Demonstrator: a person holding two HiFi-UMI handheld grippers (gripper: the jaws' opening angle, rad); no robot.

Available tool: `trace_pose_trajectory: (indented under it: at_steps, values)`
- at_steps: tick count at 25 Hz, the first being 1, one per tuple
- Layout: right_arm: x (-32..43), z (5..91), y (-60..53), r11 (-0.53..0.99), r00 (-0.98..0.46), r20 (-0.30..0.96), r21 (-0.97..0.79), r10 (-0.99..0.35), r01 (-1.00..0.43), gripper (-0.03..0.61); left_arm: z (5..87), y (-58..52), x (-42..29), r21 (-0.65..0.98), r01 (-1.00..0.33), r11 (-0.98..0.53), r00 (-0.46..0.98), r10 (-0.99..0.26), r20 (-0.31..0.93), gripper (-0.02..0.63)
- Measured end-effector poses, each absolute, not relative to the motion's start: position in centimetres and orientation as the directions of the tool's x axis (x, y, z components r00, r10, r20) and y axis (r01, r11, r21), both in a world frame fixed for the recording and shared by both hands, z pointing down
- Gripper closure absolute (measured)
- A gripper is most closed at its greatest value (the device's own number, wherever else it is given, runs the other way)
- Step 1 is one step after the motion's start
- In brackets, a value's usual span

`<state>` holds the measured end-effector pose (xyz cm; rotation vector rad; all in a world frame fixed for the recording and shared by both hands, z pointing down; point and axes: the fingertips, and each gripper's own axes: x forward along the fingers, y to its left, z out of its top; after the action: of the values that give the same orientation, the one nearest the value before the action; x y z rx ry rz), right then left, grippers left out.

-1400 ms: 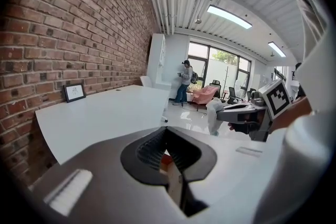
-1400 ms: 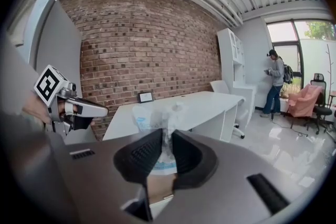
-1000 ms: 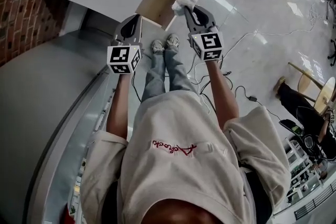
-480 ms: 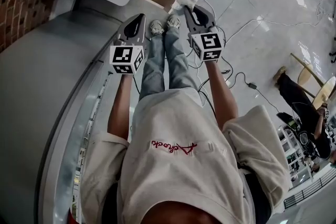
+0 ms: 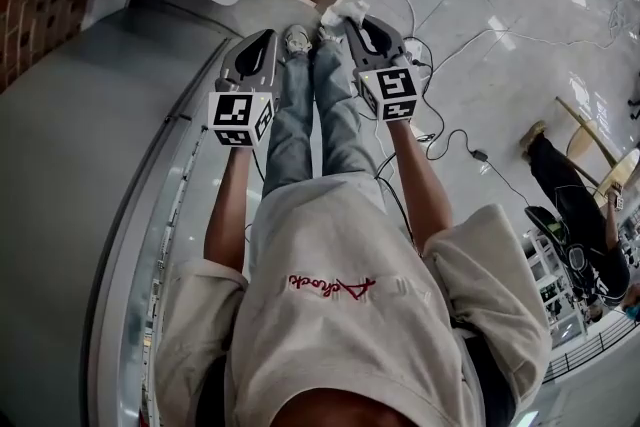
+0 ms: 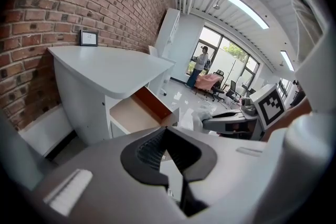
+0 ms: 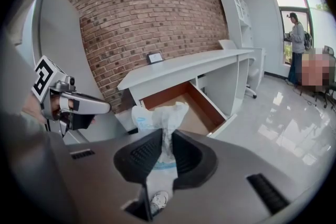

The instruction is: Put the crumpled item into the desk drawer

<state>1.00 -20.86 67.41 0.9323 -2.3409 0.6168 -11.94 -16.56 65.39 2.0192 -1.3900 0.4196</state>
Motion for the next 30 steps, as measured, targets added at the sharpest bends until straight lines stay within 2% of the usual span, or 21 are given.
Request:
trace_pose_trajectory:
  at_steps: [11, 20, 26, 30]
  values:
    - [-2.5, 70.1, -26.9, 0.721, -0.662, 0.597, -0.191, -0.453, -0.666, 0.517, 66.3, -17.7, -11.1, 0.342, -0.913, -0.221, 0.391, -0.714, 0.581, 0.604]
    - [-4.7, 70.3, -33.3, 0.818, -0.695, 0.587, -0.096, -0.414, -0.568, 0.517, 67.1, -17.5, -10.8, 0.350, -0.920, -0.179, 0.368, -0.704, 0.608, 0.604]
    - [-6.1, 71.7, -35.2, 0.905, -0.694, 0.629, 0.036, -0.350, -0.424, 0.517, 67.8, -17.4, -11.5, 0.349, -0.925, -0.153, 0.349, -0.706, 0.616, 0.604]
    - [-7.4, 73.6, -34.9, 0.962, -0.671, 0.691, 0.166, -0.271, -0.218, 0.517, 68.2, -17.3, -11.8, 0.348, -0.927, -0.143, 0.342, -0.707, 0.619, 0.604]
